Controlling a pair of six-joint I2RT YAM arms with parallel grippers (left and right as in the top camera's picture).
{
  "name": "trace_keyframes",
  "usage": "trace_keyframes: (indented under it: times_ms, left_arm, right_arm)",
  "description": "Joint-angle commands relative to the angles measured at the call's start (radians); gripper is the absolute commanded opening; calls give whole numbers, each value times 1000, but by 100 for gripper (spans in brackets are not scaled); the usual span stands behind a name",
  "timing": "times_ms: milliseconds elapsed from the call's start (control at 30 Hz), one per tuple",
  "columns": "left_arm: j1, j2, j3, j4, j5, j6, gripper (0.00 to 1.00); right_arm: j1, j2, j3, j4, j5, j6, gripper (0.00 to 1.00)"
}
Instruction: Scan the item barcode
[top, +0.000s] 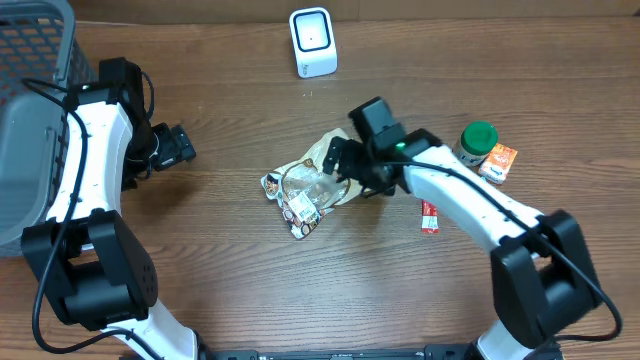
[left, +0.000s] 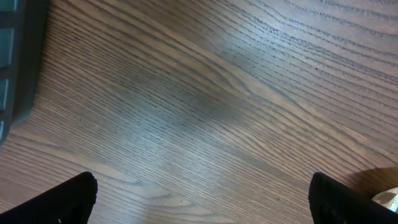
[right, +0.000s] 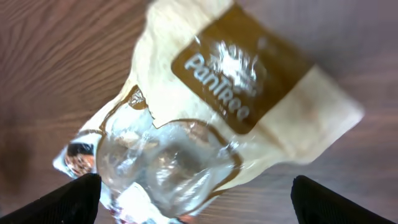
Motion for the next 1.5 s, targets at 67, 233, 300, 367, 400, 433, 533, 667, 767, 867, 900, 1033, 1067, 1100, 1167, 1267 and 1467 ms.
trace_keyframes:
  times_ms: [67, 233, 300, 367, 400, 433, 533, 667, 767, 867, 900, 1033, 1067, 1100, 1167, 1267, 1467]
  left_arm:
    - [-4, -19, 13, 0, -9, 4, 100]
    - [-4, -19, 13, 1, -9, 4, 100]
    - [-4, -19, 13, 0, -9, 4, 100]
    - [-4, -19, 13, 0, -9, 4, 100]
    - [-4, -19, 13, 1, -9, 4, 100]
    - [-4, -19, 13, 0, -9, 4, 100]
    - [-4, -19, 13, 1, -9, 4, 100]
    - [-4, -19, 13, 0, -9, 4, 100]
    - [-4, -19, 13, 0, -9, 4, 100]
    - [-4, -19, 13, 0, -9, 4, 100]
    - [-4, -19, 13, 0, -9, 4, 100]
    - [-4, -19, 13, 1, -9, 4, 100]
    - [-4, -19, 13, 1, -9, 4, 100]
    - [-4, -19, 13, 1, -9, 4, 100]
    - [-4, -19, 13, 0, -9, 4, 99]
    - [-4, -19, 13, 1, -9, 4, 100]
    - [-4, -19, 13, 0, -9, 4, 100]
  right_arm:
    - [-33, -15, 0, 1, 93, -417, 100]
    - [-37, -13, -2, 15, 232, -466, 100]
    - [-37, -13, -2, 16, 231, -504, 100]
    - [-37, -12, -2, 14, 231, -534, 100]
    - [-37, -10, -2, 13, 231, -548, 100]
    - [-37, -8, -2, 10, 231, -558, 100]
    - [-37, 0, -3, 8, 230, -558, 100]
    - [-37, 13, -3, 44, 230, -582, 100]
    - [-37, 16, -3, 79, 224, -611, 99]
    - [-37, 16, -3, 101, 191, -633, 96]
    - [-37, 16, -3, 106, 165, -654, 95]
    - [-35, 17, -4, 112, 17, -753, 90]
    - [-32, 18, -6, 112, -5, -773, 89]
    - [-29, 20, -10, 113, -14, -790, 88]
    - [-24, 28, -19, 113, -14, -806, 88]
    - [-16, 55, -35, 123, -14, -820, 89]
    - [0, 158, -47, 150, -14, -820, 89]
